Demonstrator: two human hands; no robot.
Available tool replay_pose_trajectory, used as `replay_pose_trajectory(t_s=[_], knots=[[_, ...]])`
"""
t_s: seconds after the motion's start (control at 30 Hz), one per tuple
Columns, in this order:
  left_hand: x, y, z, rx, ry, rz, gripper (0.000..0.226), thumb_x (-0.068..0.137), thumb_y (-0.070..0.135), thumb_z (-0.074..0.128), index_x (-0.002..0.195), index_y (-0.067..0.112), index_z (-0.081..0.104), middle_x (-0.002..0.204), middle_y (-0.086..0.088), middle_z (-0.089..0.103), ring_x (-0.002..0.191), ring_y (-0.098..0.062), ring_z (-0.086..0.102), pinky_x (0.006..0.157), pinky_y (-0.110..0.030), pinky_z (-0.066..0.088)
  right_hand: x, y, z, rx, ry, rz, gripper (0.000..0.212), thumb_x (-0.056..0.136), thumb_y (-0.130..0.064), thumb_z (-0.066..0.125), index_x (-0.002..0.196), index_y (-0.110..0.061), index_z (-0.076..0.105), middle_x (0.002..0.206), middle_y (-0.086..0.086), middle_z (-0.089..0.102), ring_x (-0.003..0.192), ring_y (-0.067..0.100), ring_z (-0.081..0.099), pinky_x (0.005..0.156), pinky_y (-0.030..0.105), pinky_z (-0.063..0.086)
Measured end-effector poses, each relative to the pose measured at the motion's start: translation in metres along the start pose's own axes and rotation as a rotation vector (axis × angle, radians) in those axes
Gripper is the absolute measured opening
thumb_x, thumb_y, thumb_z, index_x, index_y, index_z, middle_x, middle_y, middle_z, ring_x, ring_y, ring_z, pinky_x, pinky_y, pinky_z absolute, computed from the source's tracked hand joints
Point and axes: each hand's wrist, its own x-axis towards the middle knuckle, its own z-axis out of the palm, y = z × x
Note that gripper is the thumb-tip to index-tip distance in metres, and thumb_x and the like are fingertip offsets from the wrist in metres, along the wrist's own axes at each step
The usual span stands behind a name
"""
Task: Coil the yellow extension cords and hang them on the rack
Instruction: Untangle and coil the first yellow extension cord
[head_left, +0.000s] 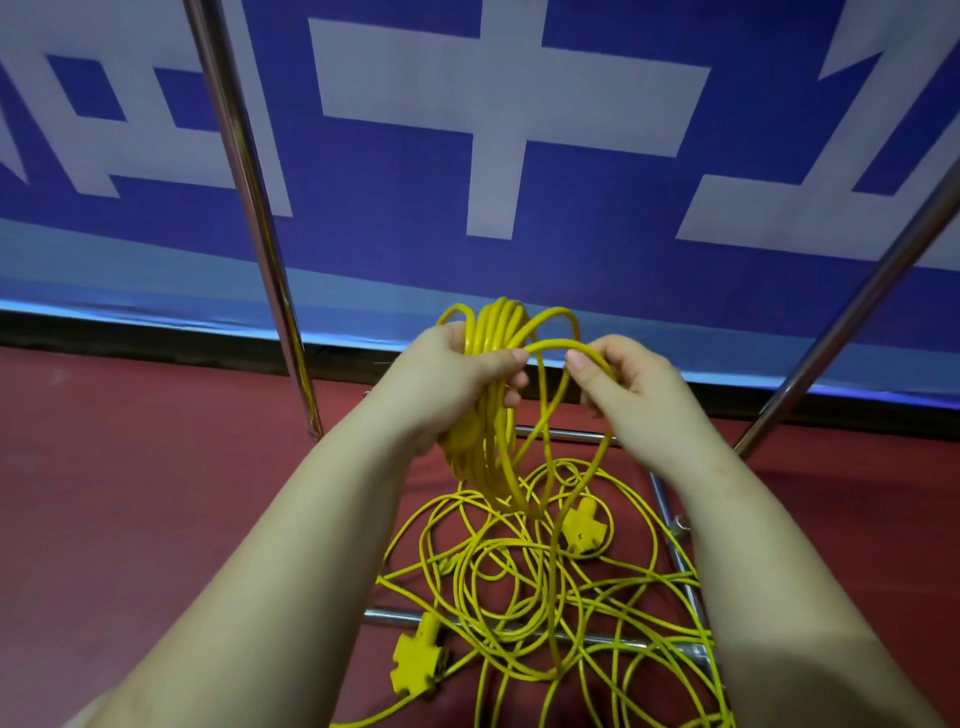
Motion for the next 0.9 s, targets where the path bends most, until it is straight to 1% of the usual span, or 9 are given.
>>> replay_pose_trajectory(t_s=[0.07,0.1,0.2,0.3,0.43,0.57,0.63,0.77,0.9], knots=[[0.001,0.000,-0.005,-0.028,0.049,0.005,0.006,0.089,0.011,0.062,0.085,0.008,0.058,0.059,0.001,0.064,0.049,-0.008,0.060,0.046,-0.022,0.050,0.001,0.009,-0.001,-0.035,-0.106,0.080,0.025,0.095,-0.036,0.047,0.077,-0.022,0.057,0.063,-0.006,0.058,0.062,0.010,0.054,0.064,0.027,0.042],[0.002,0.000,-0.008,-0.037,0.062,0.002,0.007,0.089,0.011,0.062,0.085,0.008,0.058,0.059,0.001,0.064,0.049,-0.008,0.061,0.046,-0.022,0.050,0.002,0.012,-0.002,-0.001,-0.110,0.104,0.023,0.095,-0.033,0.047,0.078,-0.022,0.057,0.063,-0.005,0.059,0.061,0.009,0.055,0.064,0.027,0.043],[0.001,-0.001,-0.014,0.002,0.054,-0.009,0.008,0.090,0.013,0.062,0.083,0.010,0.059,0.060,0.002,0.065,0.051,-0.008,0.062,0.052,-0.025,0.053,0.005,0.012,-0.005,0.207,0.085,0.105,0.014,0.092,-0.024,0.056,0.079,-0.023,0.054,0.058,-0.008,0.053,0.050,0.000,0.049,0.057,0.023,0.045],[0.000,-0.002,-0.013,0.062,-0.015,-0.011,0.008,0.090,0.014,0.062,0.083,0.011,0.060,0.065,0.000,0.067,0.055,-0.011,0.063,0.060,-0.029,0.053,0.008,0.009,-0.007,0.237,0.270,0.029,0.016,0.090,-0.023,0.060,0.075,-0.024,0.054,0.051,-0.013,0.045,0.047,0.003,0.036,0.050,0.023,0.035],[0.000,-0.006,-0.007,0.084,-0.066,-0.021,0.002,0.088,0.012,0.063,0.088,0.010,0.062,0.074,-0.004,0.071,0.064,-0.016,0.065,0.069,-0.036,0.056,0.008,0.007,-0.004,0.216,0.393,-0.006,0.018,0.091,-0.024,0.059,0.074,-0.025,0.053,0.060,-0.006,0.045,0.049,0.002,0.036,0.050,0.019,0.030],[0.000,-0.010,-0.006,0.178,-0.087,-0.060,0.026,0.081,0.016,0.073,0.101,0.002,0.064,0.088,-0.014,0.074,0.085,-0.035,0.070,0.083,-0.049,0.056,0.008,0.008,-0.003,0.193,0.445,-0.004,0.018,0.091,-0.025,0.059,0.074,-0.027,0.051,0.062,-0.007,0.049,0.052,-0.001,0.041,0.053,0.015,0.033],[-0.001,-0.012,-0.006,0.230,-0.091,-0.068,0.030,0.078,0.016,0.075,0.101,0.000,0.064,0.086,-0.016,0.074,0.085,-0.037,0.070,0.082,-0.047,0.057,0.008,0.009,-0.004,0.196,0.468,-0.005,0.018,0.091,-0.026,0.059,0.074,-0.027,0.051,0.062,-0.008,0.049,0.050,-0.001,0.041,0.052,0.015,0.033],[-0.001,-0.013,-0.005,0.293,-0.109,-0.078,0.016,0.080,0.016,0.073,0.089,0.004,0.068,0.078,-0.012,0.073,0.075,-0.029,0.069,0.080,-0.040,0.057,0.009,0.009,-0.008,0.206,0.490,-0.015,0.018,0.091,-0.027,0.060,0.075,-0.028,0.052,0.061,-0.009,0.049,0.051,0.006,0.040,0.053,0.028,0.035],[-0.001,-0.012,-0.008,0.277,-0.043,-0.081,0.010,0.081,0.017,0.071,0.082,0.008,0.066,0.077,-0.014,0.073,0.084,-0.041,0.068,0.083,-0.052,0.055,0.008,0.013,-0.008,0.142,0.413,0.009,0.017,0.091,-0.026,0.059,0.076,-0.029,0.052,0.063,-0.007,0.050,0.061,0.011,0.046,0.063,0.041,0.046]])
